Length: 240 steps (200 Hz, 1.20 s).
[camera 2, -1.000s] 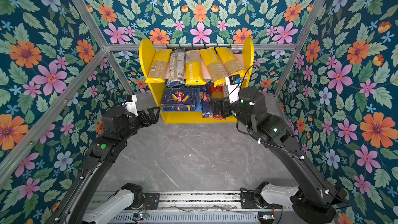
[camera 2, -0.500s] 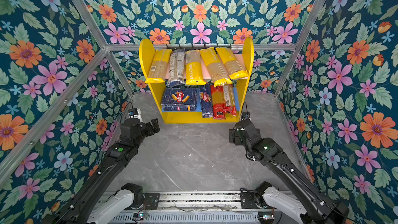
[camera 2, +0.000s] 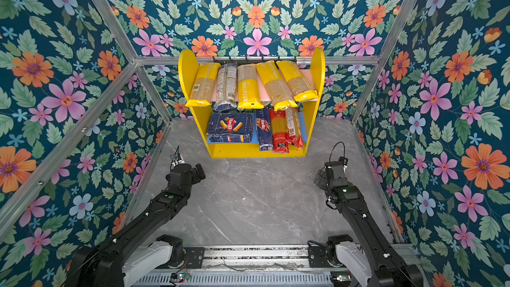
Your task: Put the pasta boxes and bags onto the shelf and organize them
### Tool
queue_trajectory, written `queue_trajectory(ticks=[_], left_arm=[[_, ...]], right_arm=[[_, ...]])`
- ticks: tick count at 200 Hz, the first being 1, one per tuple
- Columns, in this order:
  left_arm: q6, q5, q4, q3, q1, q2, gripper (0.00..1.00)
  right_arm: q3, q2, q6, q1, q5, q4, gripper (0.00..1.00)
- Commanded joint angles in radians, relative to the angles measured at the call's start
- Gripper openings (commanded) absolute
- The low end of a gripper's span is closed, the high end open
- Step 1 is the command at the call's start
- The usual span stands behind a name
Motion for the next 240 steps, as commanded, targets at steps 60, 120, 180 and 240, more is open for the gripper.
queue_trajectory(ticks=[60,120,180,240], left_arm=[[0.304,-0.117,0.480,-0.010,0.003,0.206,0.99],[0.462,-0.023,0.777,-0.030,0.067,0.392,0.99],[0.333,0.112,0.912,-0.099,0.245,0.437,0.99],[0.339,0.177,1.032,-0.121,0.258,0.531,0.99]], right_arm=[[-0.095,0.091,-0.145,-0.018,0.039,0.399,0.99],[-0.226,0.139,-0.154,-0.123,-0.043,0.741,0.99],[-0.209,0.328,-0.212,-0.157,-0.060,0.937,0.99],[-0.210,0.447,-0.297,-0.172,-0.127,1.106,0.99]])
